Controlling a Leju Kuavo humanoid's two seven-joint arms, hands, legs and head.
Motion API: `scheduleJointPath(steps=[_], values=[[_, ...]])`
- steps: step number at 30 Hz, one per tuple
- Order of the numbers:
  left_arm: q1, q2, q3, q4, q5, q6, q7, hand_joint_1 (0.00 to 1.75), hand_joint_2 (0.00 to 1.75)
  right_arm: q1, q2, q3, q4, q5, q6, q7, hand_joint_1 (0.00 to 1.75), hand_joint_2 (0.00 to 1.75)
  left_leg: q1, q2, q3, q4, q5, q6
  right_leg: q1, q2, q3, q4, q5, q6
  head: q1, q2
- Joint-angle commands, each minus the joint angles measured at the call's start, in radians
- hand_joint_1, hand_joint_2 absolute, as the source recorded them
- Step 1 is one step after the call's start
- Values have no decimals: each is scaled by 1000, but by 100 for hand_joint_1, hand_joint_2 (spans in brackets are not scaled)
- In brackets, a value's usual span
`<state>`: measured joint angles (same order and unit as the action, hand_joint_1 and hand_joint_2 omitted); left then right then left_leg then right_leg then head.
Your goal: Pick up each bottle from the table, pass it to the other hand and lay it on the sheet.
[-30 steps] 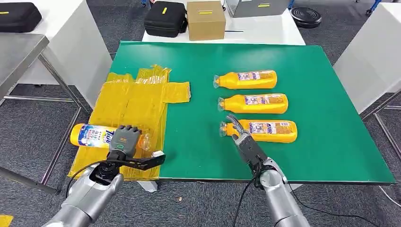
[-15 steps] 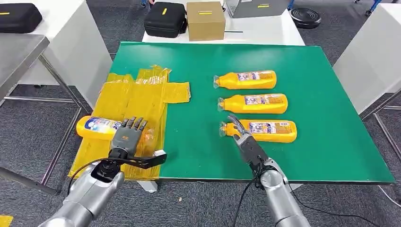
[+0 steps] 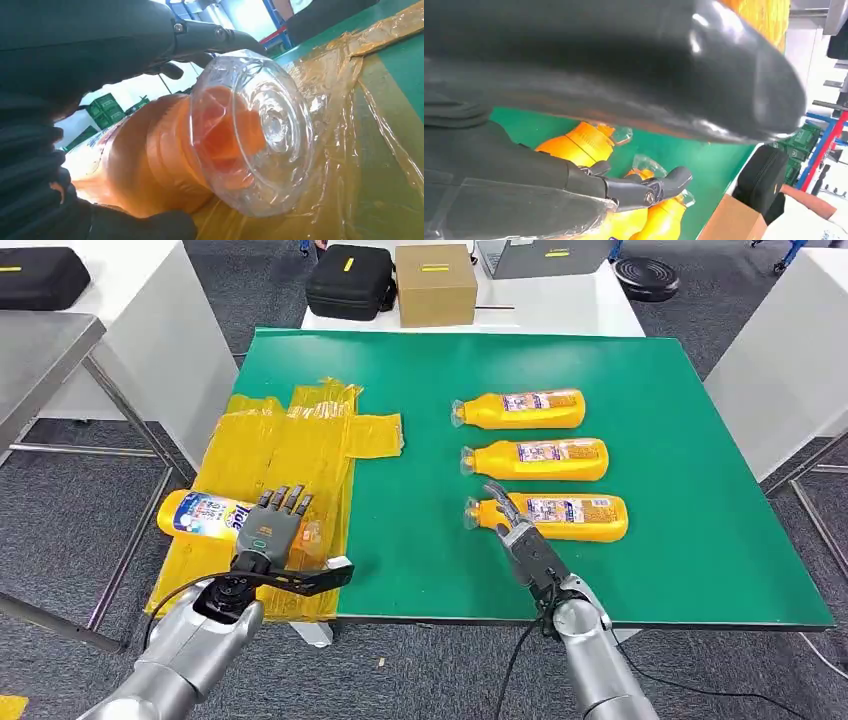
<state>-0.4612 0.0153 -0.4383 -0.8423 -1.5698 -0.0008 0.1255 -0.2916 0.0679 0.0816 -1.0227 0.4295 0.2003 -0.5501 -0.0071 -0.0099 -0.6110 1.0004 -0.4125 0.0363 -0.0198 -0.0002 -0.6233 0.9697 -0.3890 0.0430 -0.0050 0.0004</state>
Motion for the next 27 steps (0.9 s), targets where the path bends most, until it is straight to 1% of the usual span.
scheduleJointPath(steps=[1,5,6,7,9,11,15,16,20,21,23,24,26,27], values=[[-10,-15,-4,106,3,-14,-13,0,175,-15,1,-22,36,-4,-4,4,0,0,1,2,6,0,-3,-2,2,1,5,-1,-2,-2,0,0],[-15,-15,-1,114,1,-7,-18,0,175,-4,-1,-26,23,-10,-1,11,0,0,1,0,4,-1,-1,-1,1,0,4,-1,-1,-1,0,0],[-14,-11,-3,108,-1,-10,-21,0,175,0,0,-27,20,-11,-2,12,0,0,1,1,7,-1,-3,-2,2,0,7,-1,-2,-2,0,0],[-11,-4,-11,99,-1,-15,-24,0,175,4,2,-30,15,-12,-5,12,0,0,1,1,5,-1,-2,-2,1,0,5,-1,-2,-2,0,0],[6,19,-41,65,-1,-44,-14,0,175,4,8,-33,14,-10,-5,13,0,0,2,2,7,0,-3,-3,2,1,7,-1,-2,-2,0,0],[23,37,-65,34,-1,-56,-9,0,175,1,11,-35,20,-8,-8,13,0,0,1,2,5,-1,-1,-2,1,2,5,-1,-1,-1,0,0],[78,86,-107,-76,-1,-108,-37,0,175,0,6,-41,32,-7,-10,5,0,0,0,4,7,-2,-2,-2,0,3,6,-1,-1,-2,0,0],[86,92,-108,-92,-1,-111,-44,0,175,3,4,-43,31,-8,-11,4,0,0,1,6,10,-2,-4,-3,2,5,9,-2,-2,-3,0,0],[114,123,-118,-170,-1,-115,-58,0,175,19,-2,-52,30,-8,-17,-2,0,0,0,3,7,-2,-2,-2,0,2,6,-1,-1,-1,0,0],[119,126,-117,-190,-1,-119,-67,0,175,23,-7,-53,29,-9,-19,-5,0,0,1,4,9,-2,-3,-2,1,3,8,-1,-2,-2,0,0],[118,129,-121,-206,-1,-120,-70,0,175,25,-12,-55,29,-12,-18,-7,0,0,1,3,6,-1,-2,-1,1,2,6,-1,-1,-1,0,0],[117,129,-123,-209,-1,-122,-70,0,175,25,-13,-56,29,-13,-18,-8,0,0,1,4,8,-1,-3,-2,1,3,8,-1,-2,-2,0,0],[118,134,-128,-221,-1,-123,-74,0,175,26,-14,-55,28,-14,-20,-9,0,0,1,2,6,-1,-2,-2,1,1,5,-1,-1,-1,0,0],[119,135,-128,-224,-1,-122,-73,0,175,26,-15,-55,28,-14,-20,-9,0,0,2,3,8,-1,-3,-2,2,2,7,-1,-2,-2,0,0]])
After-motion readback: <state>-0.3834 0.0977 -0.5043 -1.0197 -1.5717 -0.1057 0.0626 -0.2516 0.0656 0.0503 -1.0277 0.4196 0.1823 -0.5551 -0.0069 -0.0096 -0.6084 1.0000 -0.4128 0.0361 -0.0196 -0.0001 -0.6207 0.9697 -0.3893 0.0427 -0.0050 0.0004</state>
